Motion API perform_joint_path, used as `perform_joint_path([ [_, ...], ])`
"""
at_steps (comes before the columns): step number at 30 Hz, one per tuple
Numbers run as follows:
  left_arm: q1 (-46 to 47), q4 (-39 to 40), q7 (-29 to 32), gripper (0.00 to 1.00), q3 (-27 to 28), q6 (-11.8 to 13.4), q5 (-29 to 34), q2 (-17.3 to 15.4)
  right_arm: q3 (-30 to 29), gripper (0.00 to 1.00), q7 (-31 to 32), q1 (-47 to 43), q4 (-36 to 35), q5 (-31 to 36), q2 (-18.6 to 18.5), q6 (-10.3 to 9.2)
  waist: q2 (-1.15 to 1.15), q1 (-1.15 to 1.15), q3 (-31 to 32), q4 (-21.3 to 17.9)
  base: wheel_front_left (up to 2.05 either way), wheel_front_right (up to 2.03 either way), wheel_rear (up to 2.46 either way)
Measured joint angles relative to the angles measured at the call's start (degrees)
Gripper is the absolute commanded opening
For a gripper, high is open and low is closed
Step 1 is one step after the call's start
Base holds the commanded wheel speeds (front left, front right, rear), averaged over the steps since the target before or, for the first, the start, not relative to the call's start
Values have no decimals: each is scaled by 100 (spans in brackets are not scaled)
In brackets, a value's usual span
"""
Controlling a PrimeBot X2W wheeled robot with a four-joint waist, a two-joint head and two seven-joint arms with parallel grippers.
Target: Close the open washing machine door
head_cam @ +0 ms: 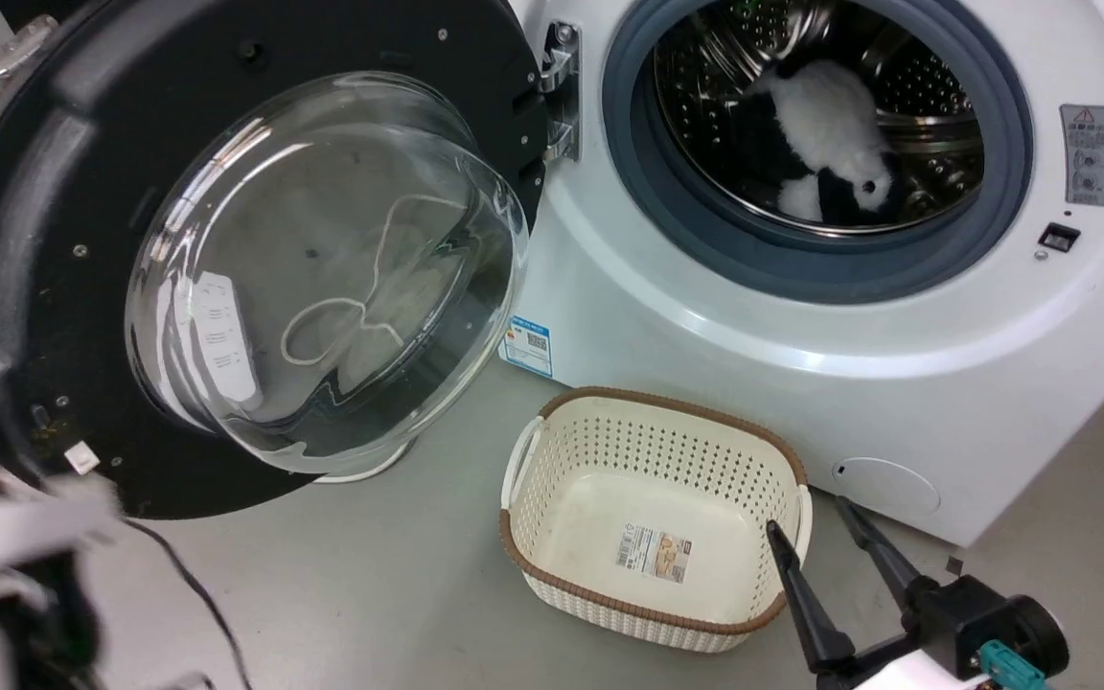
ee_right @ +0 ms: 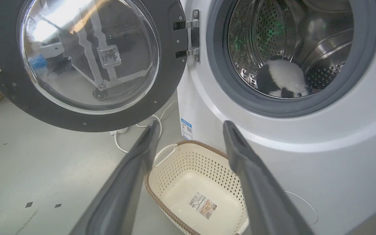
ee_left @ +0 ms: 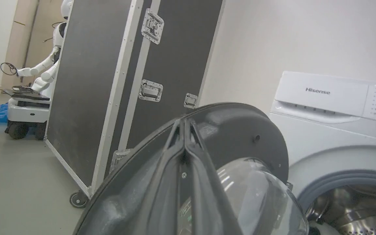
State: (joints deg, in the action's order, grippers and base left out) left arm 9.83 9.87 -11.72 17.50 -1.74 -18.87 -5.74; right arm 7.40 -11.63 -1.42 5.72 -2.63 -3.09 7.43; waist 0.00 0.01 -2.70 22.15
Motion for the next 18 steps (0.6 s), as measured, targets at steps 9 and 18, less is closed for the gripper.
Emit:
perform_joint_path([
  [9,1591,-1299,677,0,1123,41,-1465,-1157,296,100,-112,33,92,-102,-5,0,0,0,-249,-75,0,0,0],
  [18,2712,-3457,2324,0,1733,249,-2949,-2033,322,100,-220,119,24,-202,-127,0,0,0,-477,-120,0,0,0],
])
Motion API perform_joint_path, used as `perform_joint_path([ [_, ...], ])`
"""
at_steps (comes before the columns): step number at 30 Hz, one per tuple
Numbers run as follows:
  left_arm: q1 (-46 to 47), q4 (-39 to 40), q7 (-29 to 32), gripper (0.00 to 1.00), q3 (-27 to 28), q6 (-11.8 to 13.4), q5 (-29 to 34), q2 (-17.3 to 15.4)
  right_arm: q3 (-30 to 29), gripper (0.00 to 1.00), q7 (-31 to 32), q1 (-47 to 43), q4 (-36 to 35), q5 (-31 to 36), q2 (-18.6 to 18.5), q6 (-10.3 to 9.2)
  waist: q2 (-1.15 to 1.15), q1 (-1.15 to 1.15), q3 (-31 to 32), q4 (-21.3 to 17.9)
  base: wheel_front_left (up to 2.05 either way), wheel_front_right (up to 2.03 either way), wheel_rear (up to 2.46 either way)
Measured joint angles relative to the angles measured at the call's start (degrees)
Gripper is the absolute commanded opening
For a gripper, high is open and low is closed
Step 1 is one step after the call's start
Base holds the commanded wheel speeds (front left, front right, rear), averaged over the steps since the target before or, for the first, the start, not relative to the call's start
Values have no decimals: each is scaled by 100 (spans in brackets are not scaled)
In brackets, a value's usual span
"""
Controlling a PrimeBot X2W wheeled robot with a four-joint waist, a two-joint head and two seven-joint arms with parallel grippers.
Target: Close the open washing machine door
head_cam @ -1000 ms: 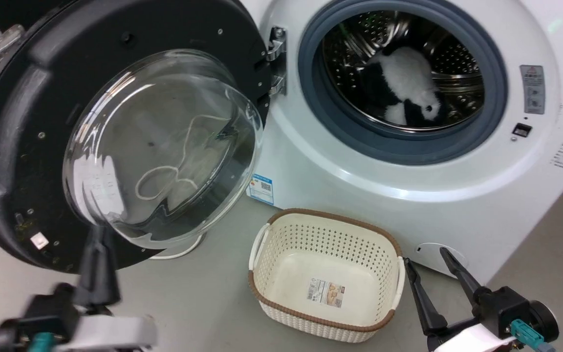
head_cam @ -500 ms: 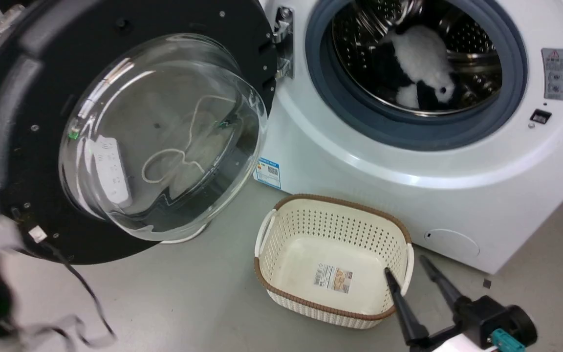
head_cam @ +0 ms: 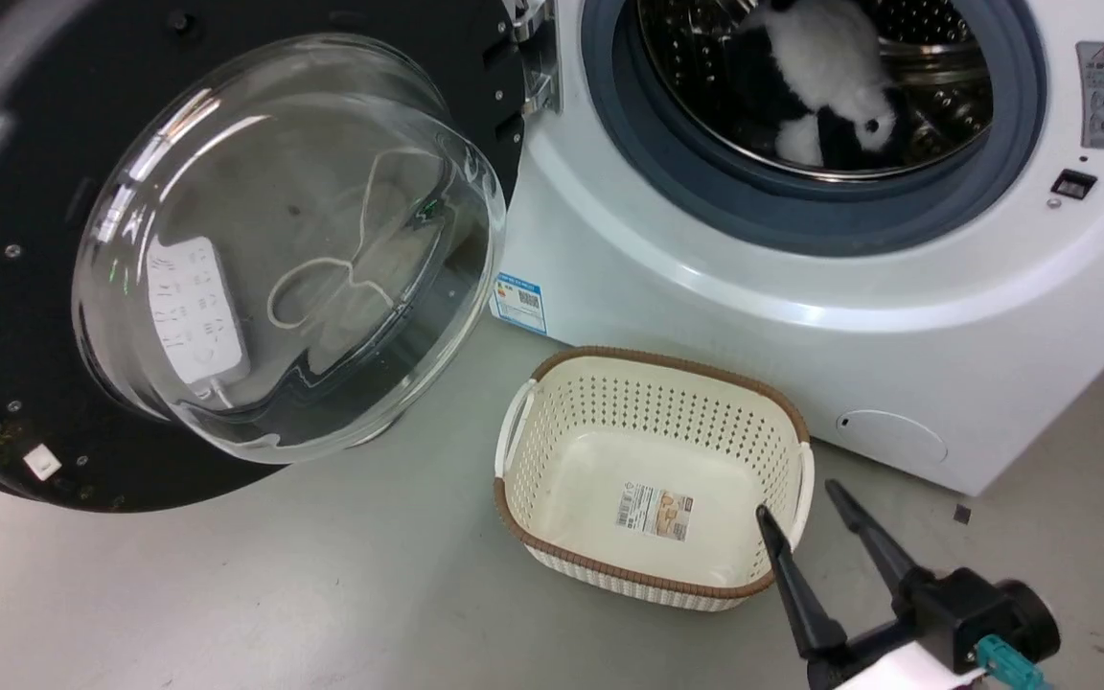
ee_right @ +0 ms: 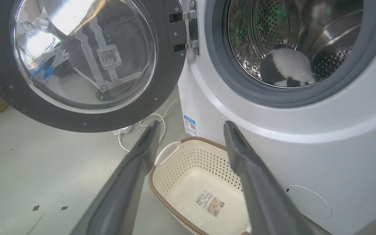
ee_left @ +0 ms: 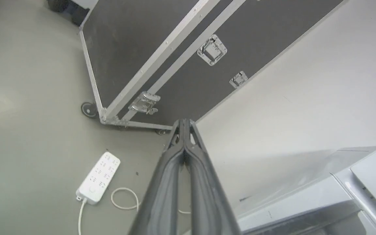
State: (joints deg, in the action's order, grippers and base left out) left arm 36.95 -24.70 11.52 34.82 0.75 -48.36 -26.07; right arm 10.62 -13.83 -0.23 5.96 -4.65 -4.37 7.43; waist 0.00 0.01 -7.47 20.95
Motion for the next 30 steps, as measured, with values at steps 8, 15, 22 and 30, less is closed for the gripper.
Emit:
perform_joint_path([
  [8,411,-1132,2131,0,256,302,-1259,-225,92,100,-89,49,-111,-51,-94,0,0,0,-168,-14,0,0,0],
  [15,340,-948,3154,0,110,16,-1702,-55,98,100,-91,50,-108,-85,-144,0,0,0,-183,-38,0,0,0],
  [22,-511,-73,4194,0,87,-111,-2219,431,-69,100,-91,50,-74,-100,-73,0,0,0,71,-145,0,0,0],
  [30,-1807,1267,4941,0,94,75,-2710,1318,-465,100,-91,8,-51,-101,73,1,0,-2,628,-335,0,0,0],
])
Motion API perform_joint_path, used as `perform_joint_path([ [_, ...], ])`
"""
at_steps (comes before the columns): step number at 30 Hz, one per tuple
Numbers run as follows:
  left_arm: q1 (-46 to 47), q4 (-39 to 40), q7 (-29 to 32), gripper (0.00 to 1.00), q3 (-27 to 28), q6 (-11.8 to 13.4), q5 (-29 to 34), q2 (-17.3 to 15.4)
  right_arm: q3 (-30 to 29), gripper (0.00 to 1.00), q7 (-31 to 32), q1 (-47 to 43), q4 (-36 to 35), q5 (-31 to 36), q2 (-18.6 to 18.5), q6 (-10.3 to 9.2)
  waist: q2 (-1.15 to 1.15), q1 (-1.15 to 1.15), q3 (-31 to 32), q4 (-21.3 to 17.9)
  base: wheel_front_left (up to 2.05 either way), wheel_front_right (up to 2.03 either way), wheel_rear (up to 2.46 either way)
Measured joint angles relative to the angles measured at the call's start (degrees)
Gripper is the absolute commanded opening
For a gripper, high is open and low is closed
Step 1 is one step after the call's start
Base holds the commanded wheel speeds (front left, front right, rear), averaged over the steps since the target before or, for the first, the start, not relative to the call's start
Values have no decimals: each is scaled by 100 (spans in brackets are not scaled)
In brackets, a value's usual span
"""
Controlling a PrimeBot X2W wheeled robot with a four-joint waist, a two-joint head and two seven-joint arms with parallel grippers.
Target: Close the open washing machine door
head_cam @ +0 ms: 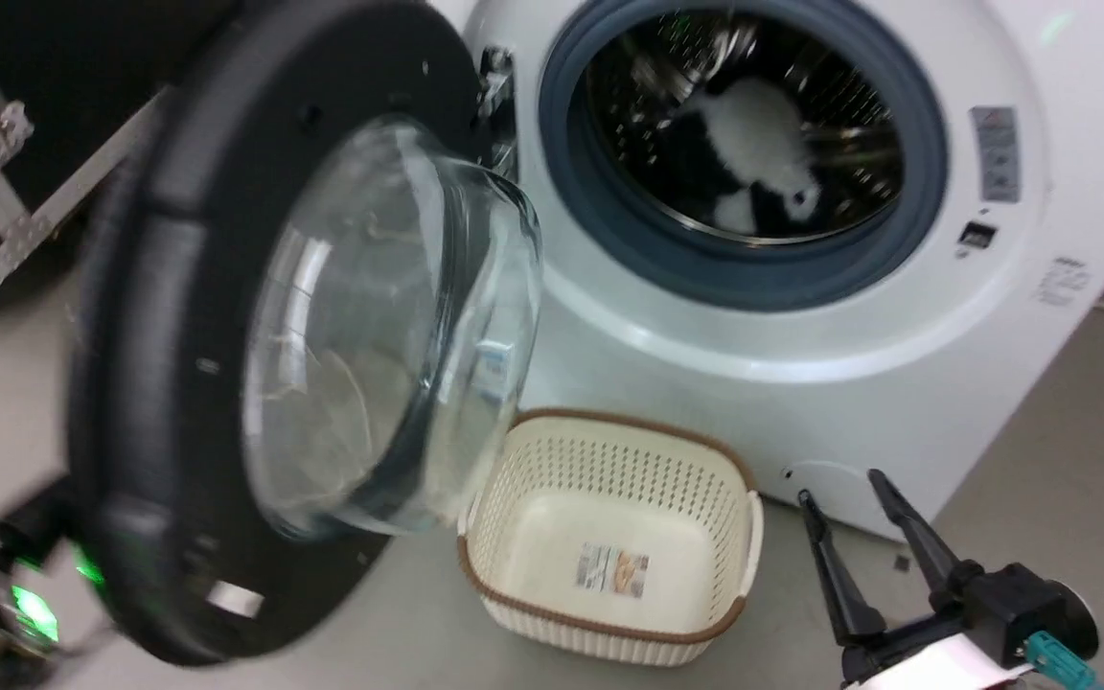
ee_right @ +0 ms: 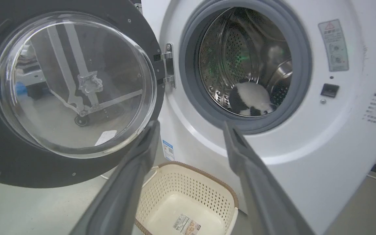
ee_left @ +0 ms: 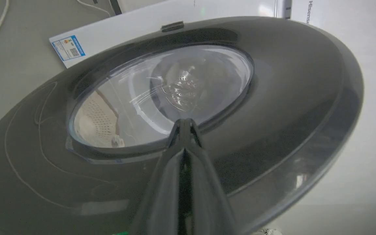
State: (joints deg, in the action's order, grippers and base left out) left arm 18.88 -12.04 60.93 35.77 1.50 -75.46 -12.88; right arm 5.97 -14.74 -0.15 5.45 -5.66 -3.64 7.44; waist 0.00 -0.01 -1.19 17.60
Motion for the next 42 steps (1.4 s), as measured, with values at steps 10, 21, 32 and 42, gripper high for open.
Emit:
perform_joint_path([
  [10,-1525,1225,145,0,-964,93,-672,972,-305,100,0,-76,13,71,41,-1,0,1,320,-551,0,0,0],
  [21,-2402,1205,-1885,0,-3261,-207,-2094,1006,-220,100,-1,-54,3,216,47,0,0,0,217,-1490,0,0,0],
  [32,-1384,593,-3704,0,-4256,-723,-2197,1005,-247,100,0,114,-91,197,29,0,-1,2,-332,-2590,0,0,0],
  [42,289,-541,-5677,0,-4412,-822,-1963,999,-130,100,0,352,-168,73,41,0,-1,3,-966,-3411,0,0,0],
])
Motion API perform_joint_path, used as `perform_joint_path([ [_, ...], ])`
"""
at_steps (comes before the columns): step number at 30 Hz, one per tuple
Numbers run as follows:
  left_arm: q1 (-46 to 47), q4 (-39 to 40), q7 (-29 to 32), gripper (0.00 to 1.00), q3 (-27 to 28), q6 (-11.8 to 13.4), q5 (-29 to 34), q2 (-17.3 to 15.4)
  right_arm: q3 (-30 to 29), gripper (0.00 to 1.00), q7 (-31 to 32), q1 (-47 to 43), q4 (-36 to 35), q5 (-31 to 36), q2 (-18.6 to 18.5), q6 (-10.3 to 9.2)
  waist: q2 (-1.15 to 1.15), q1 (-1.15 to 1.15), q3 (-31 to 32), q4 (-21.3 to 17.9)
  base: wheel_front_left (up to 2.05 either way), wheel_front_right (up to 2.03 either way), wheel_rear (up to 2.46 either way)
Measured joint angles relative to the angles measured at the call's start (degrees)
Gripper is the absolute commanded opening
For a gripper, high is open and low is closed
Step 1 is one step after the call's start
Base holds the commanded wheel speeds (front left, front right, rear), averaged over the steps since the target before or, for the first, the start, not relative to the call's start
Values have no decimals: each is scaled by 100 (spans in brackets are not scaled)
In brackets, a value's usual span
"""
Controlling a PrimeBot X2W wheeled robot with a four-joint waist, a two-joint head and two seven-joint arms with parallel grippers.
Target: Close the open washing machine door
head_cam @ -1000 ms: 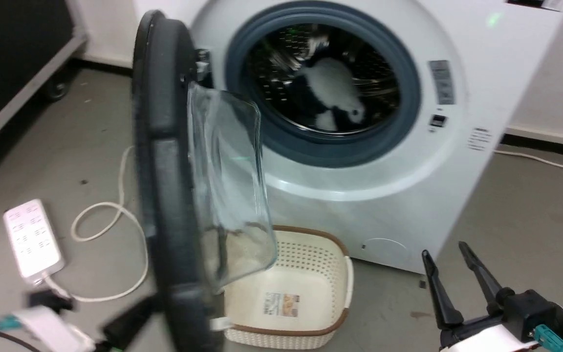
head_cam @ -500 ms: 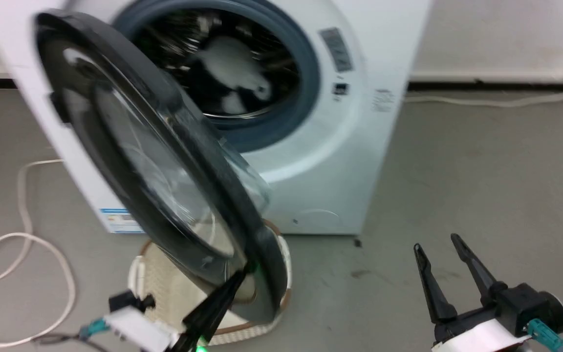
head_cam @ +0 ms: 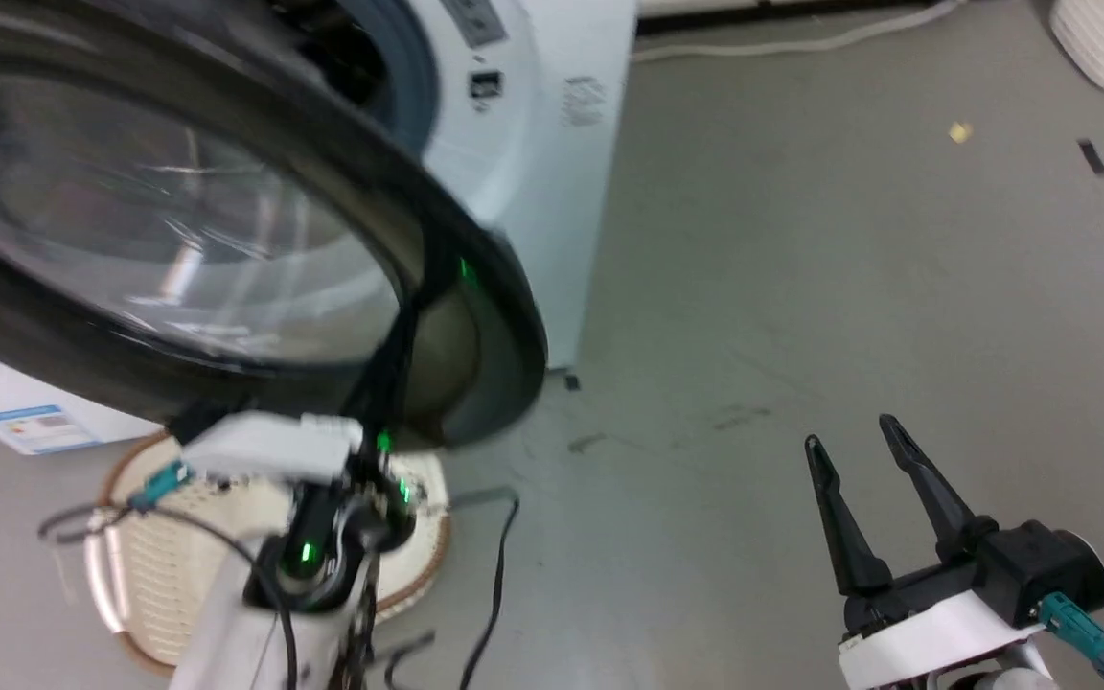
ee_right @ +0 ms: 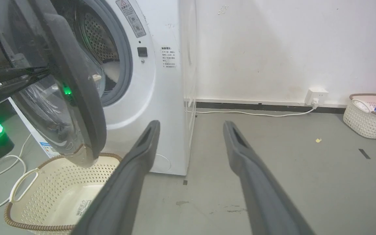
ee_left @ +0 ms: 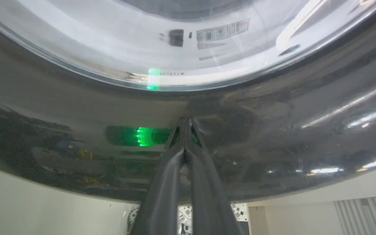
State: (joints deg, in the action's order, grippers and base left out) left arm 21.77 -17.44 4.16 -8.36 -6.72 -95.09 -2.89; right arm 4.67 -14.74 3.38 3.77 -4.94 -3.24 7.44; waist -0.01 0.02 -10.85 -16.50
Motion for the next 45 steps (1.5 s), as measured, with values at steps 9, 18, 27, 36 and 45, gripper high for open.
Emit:
perform_joint_path([
  [9,1404,-1089,-380,0,-159,-49,-274,14,-19,100,0,186,-12,-74,8,0,0,0,-468,-263,0,0,0],
  [18,707,-667,-364,0,-545,-51,352,-175,-163,100,-1,186,4,-59,18,0,0,-2,-224,136,0,0,0],
  [27,-728,127,-1689,100,-1661,-51,2884,-1326,-278,100,0,-109,19,104,20,0,0,-2,377,782,0,0,0],
  [36,-1601,1042,-1891,100,-978,502,6169,-1714,-300,100,0,-430,31,142,20,0,1,-3,935,1549,0,0,0],
  [45,-2471,1701,-1891,100,-99,783,7691,-1111,-235,100,-1,-551,96,111,20,0,0,-2,1161,2025,0,0,0],
])
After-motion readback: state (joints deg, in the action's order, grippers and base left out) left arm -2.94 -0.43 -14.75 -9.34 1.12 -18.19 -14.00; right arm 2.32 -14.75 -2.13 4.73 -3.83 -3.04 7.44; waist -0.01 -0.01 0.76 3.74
